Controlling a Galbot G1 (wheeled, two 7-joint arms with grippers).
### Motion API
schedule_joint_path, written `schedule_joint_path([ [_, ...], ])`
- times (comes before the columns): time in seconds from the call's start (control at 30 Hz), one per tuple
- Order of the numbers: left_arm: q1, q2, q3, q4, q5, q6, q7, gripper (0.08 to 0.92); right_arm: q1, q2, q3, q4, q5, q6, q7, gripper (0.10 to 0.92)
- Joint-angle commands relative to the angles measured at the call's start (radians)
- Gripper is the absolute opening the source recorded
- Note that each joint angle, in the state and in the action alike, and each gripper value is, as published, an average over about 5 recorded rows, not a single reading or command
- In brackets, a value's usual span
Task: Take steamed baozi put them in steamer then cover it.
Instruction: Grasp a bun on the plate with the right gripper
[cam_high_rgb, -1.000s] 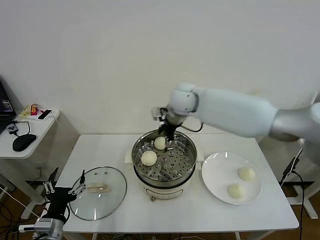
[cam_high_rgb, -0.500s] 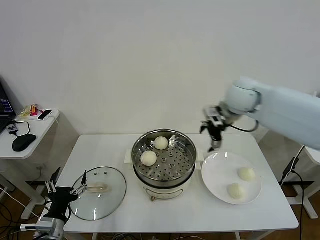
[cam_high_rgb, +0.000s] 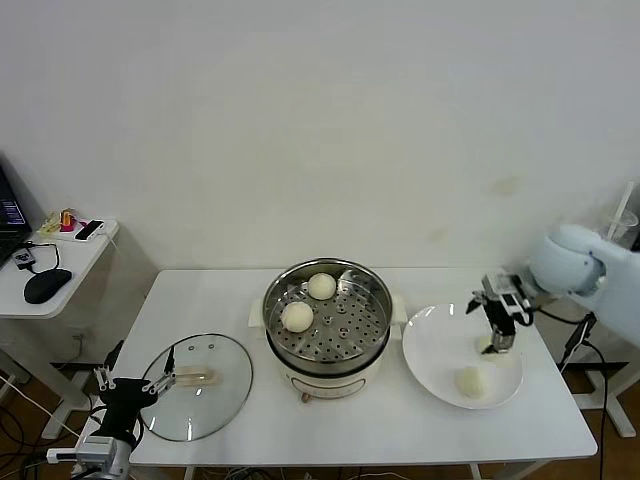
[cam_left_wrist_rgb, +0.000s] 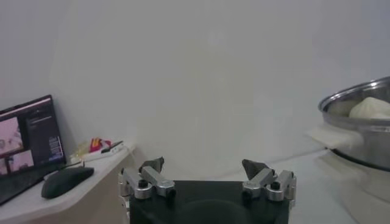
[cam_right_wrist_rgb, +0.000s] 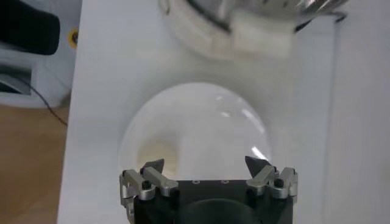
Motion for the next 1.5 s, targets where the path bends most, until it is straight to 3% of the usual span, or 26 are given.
schedule_joint_path([
  [0.03,0.003,0.000,-0.005,0.007,0.000,0.001,0.000,0.823,-0.324,-0.053,0.216,-0.018,-0.106,0.022,0.009,0.823],
  [1.23,0.005,-0.007,-0.030,0.008,0.003,-0.004,0.001,0.823,-0.425,0.149,0.272,-0.183,-0.148,-0.008,0.097,0.821],
  [1.5,0.007,-0.007,-0.033,0.010,0.002,-0.007,-0.001,0.823,-0.420,0.159,0.274,-0.189,-0.153,-0.019,0.093,0.725],
])
